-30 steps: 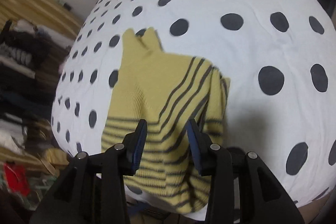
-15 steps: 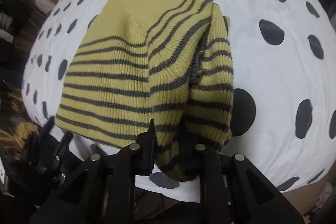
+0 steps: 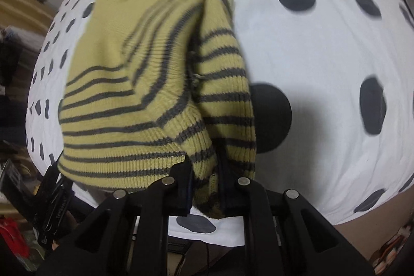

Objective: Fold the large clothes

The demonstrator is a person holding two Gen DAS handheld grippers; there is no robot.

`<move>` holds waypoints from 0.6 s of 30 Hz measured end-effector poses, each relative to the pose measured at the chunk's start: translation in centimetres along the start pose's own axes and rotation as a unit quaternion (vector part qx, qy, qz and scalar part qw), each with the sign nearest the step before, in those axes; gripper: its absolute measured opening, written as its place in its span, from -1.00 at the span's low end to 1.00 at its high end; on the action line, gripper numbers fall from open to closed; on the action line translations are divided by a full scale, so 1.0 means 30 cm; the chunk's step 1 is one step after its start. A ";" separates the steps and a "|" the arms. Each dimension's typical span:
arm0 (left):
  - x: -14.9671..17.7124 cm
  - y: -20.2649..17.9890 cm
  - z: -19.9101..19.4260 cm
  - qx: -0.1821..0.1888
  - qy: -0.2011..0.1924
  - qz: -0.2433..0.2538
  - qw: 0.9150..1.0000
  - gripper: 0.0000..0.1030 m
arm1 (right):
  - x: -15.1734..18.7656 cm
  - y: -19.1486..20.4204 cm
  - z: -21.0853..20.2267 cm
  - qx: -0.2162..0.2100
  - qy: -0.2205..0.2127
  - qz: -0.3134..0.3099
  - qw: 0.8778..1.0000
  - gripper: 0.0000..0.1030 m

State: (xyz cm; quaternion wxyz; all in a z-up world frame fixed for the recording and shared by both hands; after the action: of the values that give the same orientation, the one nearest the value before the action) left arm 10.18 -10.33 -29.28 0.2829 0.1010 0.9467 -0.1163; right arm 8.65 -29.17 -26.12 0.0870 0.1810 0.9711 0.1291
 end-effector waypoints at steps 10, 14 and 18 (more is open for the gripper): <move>0.005 0.031 -0.143 0.014 0.007 -0.037 0.999 -0.06 | 0.018 -0.065 0.001 -0.035 -0.009 0.041 0.999 -0.72; -0.139 -0.048 -0.296 0.036 -0.066 -0.012 0.997 -0.10 | 0.016 -0.055 0.013 -0.035 -0.010 0.047 0.998 -0.70; -0.280 -0.157 -0.206 0.111 -0.056 -0.010 0.992 -0.07 | 0.024 -0.066 0.010 -0.061 -0.019 0.071 0.995 -0.69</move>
State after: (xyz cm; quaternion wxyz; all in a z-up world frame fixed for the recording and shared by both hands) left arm 12.69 -14.17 -18.78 0.3209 0.1156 0.9118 -0.2288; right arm 7.39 -30.61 -27.07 0.1069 0.2458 0.9444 0.1905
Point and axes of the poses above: each gripper's, at about its wrist camera, not at the fingertips, and z roughly the way its jaws point, y to its left, x to its underside, the point moved 7 cm from there along z, roughly the way its jaws point
